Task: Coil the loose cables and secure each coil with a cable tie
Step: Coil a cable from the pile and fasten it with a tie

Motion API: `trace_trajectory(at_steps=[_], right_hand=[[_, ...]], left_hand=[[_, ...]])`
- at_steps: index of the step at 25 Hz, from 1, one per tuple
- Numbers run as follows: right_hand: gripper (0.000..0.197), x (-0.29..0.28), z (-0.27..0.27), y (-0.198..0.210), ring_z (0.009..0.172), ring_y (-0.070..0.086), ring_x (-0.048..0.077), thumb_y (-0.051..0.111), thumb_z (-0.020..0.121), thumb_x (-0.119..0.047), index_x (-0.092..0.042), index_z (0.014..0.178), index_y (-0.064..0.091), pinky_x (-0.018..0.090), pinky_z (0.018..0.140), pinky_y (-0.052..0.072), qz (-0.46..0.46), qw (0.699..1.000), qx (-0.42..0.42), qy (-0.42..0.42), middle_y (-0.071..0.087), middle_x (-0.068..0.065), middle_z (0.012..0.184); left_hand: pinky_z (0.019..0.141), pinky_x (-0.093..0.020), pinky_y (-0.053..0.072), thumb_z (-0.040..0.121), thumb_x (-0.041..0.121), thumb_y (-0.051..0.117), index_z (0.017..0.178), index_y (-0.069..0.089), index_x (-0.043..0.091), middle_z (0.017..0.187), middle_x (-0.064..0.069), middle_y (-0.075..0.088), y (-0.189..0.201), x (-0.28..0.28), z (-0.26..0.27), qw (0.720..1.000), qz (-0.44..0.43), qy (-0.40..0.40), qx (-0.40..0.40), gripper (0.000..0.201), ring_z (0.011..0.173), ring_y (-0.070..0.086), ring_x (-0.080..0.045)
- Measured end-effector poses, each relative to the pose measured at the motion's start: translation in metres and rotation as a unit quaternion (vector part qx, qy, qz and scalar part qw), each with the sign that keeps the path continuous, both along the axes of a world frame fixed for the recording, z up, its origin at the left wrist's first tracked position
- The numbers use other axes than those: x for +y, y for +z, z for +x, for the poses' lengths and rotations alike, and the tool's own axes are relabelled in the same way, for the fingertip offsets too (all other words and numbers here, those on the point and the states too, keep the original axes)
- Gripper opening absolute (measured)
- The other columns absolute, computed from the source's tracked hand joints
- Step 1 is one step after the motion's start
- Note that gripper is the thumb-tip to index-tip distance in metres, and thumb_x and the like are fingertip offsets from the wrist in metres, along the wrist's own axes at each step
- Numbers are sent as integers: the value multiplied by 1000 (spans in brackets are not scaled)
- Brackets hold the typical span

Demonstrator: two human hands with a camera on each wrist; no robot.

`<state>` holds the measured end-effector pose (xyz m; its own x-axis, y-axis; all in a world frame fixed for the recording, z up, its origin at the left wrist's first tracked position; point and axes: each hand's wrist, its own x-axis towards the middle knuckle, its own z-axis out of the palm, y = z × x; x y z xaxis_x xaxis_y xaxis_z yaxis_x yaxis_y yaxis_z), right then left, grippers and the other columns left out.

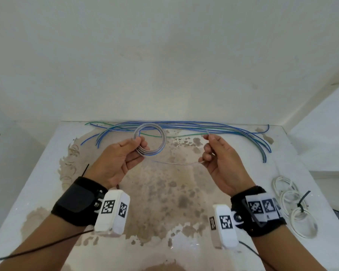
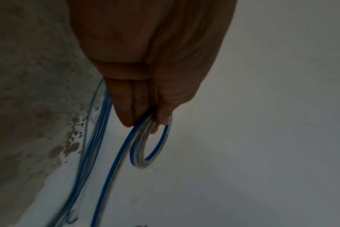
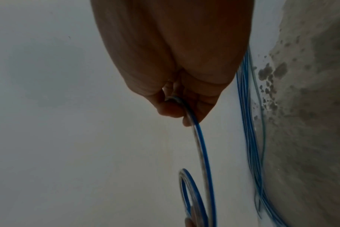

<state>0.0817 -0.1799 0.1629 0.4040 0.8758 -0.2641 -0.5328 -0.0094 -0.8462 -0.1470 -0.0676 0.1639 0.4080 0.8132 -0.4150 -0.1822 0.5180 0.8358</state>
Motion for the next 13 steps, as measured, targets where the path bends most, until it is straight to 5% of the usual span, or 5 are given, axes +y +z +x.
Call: trace_trajectory(at_steps=[5,9,13], right_hand=[[16,27,9,9,55,48,6,53,105,-22,-15,107,68,22,55,47,-25,999,-33,-8,56,-5,71],[16,41,4,16,55,47,6,54,105,-23,-15,107,69,21,52,45,-33,998,-58,14,59,-7,70],[16,45,-3,19,57,48,7,55,104,-22,-15,106,69,21,52,45,-44,995,-73,41,60,-5,73]], left_hand=[[70,-21,60,81,26,66,107,71,8,94,-5,76,0,-18,-1,993,37,-105,50,32,83,75,-12],[80,-25,60,79,30,69,110,72,8,96,-6,76,2,-25,-2,987,53,-135,75,38,87,74,-14],[75,-24,57,83,35,68,109,74,17,97,-1,76,7,-30,-2,971,78,-186,124,33,89,72,-11]])
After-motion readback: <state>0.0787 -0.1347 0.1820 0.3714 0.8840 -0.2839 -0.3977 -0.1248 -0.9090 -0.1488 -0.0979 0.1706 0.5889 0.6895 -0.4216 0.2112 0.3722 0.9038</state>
